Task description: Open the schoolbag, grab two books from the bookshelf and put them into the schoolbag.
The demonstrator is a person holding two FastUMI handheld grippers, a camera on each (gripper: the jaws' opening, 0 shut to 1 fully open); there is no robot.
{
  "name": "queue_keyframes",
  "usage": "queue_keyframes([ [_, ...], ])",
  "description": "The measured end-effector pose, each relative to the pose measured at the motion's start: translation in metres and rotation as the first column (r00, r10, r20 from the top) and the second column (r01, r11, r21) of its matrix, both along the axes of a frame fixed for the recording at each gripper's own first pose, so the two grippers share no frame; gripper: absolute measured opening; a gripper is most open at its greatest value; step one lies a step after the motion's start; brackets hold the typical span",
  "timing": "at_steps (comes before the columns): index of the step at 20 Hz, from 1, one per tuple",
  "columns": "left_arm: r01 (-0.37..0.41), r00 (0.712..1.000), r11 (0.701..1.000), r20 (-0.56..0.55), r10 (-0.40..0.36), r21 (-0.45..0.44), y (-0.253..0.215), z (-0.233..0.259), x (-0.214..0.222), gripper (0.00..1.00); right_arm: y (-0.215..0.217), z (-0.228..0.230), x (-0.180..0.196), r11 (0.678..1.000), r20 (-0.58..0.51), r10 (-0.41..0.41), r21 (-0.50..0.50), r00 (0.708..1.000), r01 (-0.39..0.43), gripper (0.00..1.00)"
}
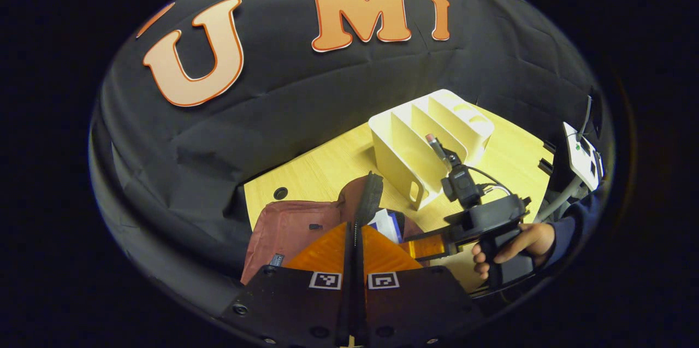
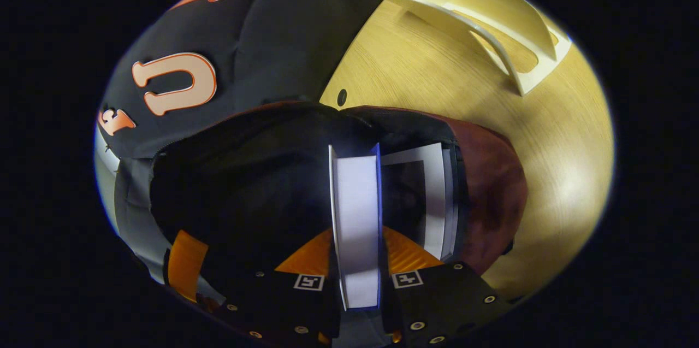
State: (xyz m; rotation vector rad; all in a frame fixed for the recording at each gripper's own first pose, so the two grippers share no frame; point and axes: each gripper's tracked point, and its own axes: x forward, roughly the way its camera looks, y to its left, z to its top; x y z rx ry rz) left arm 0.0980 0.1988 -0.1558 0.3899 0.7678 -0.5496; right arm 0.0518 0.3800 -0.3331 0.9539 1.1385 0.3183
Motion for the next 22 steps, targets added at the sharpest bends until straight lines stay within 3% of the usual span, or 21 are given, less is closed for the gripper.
queue_keyframes([
  [3,-0.011,1.000,1.000,0.002,0.011,0.006,0.003,0.000,0.001,0.04,0.006,-0.018,-0.003,1.000,-0.053,0.006,-0.030,0.999,-0.007,0.33],
  [4,-0.023,1.000,1.000,-0.002,0.023,0.007,0.006,-0.003,0.002,0.04,0.003,-0.023,-0.007,0.998,-0.081,0.019,-0.052,0.997,-0.023,0.27],
  [5,-0.031,0.999,0.999,-0.008,0.031,0.007,0.009,-0.005,0.002,0.04,0.001,-0.025,-0.008,0.997,-0.083,0.031,-0.070,0.996,-0.037,0.49],
  [6,-0.041,0.999,0.999,-0.012,0.041,0.004,0.011,-0.007,0.003,0.04,-0.002,-0.022,-0.009,0.996,-0.075,0.035,-0.078,0.997,-0.041,0.39],
  [9,-0.044,0.999,0.999,-0.011,0.044,-0.004,0.009,-0.008,0.003,0.04,-0.024,-0.017,-0.008,0.985,-0.044,0.052,-0.161,0.998,-0.059,0.97],
  [12,-0.036,0.999,0.999,-0.014,0.036,-0.005,0.000,-0.014,0.002,0.08,-0.047,-0.002,-0.003,0.978,0.005,0.043,-0.206,0.999,-0.041,0.97],
  [17,-0.002,1.000,1.000,-0.029,0.002,-0.003,-0.026,-0.022,-0.013,0.13,-0.122,0.028,0.009,0.935,0.142,0.039,-0.353,0.989,0.014,0.97],
  [18,0.014,1.000,1.000,-0.015,-0.014,-0.002,-0.035,-0.022,-0.016,0.16,-0.136,0.033,0.009,0.929,0.152,0.037,-0.368,0.988,0.022,0.97],
  [21,0.025,1.000,1.000,-0.008,-0.025,0.003,-0.058,-0.027,-0.028,0.71,-0.180,0.044,0.015,0.894,0.202,0.033,-0.445,0.979,0.062,0.97],
  [22,0.023,1.000,1.000,-0.011,-0.023,0.002,-0.068,-0.027,-0.031,0.75,-0.190,0.050,0.017,0.887,0.222,0.036,-0.456,0.974,0.071,0.97],
])
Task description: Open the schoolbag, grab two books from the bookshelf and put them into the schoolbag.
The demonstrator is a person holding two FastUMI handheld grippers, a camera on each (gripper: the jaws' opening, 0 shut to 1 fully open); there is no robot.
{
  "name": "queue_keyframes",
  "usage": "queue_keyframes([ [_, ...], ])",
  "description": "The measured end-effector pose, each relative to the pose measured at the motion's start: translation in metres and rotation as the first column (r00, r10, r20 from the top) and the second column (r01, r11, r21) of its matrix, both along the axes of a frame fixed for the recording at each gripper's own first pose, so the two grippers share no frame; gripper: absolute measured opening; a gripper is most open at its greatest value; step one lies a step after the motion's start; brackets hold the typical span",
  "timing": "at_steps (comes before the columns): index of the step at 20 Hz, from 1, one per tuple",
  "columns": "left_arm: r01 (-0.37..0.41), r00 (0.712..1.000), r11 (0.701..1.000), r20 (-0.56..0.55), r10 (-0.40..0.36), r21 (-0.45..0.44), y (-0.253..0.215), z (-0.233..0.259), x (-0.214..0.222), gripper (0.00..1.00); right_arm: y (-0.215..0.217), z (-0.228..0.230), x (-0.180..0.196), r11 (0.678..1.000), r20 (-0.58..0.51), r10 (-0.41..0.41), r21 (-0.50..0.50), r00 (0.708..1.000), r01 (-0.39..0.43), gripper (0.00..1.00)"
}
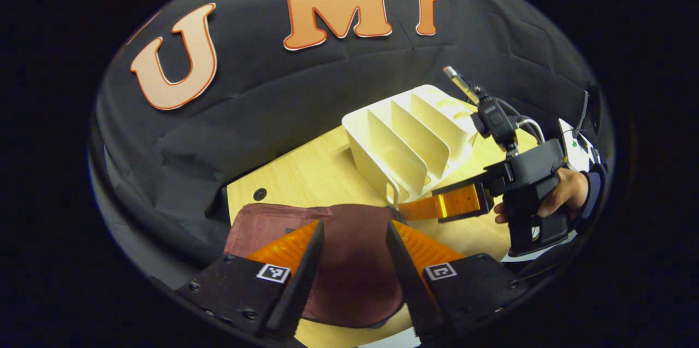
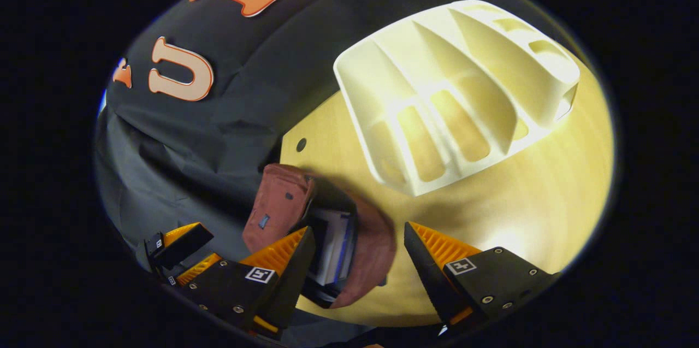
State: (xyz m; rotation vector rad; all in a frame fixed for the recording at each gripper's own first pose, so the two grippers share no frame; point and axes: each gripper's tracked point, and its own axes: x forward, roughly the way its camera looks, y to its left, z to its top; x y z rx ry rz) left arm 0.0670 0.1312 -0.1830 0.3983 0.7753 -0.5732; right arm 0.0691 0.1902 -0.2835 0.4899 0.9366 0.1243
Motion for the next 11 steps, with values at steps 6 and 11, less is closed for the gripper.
queue_keyframes([
  [6,-0.049,0.999,0.998,0.013,0.049,-0.027,-0.043,0.007,-0.011,0.99,-0.047,0.029,0.000,0.998,0.087,0.016,-0.067,0.996,-0.010,0.97],
  [11,-0.125,0.990,0.990,0.058,0.129,-0.070,-0.070,0.022,-0.010,0.99,-0.092,0.062,-0.002,0.989,0.179,0.043,-0.146,0.983,-0.016,0.98],
])
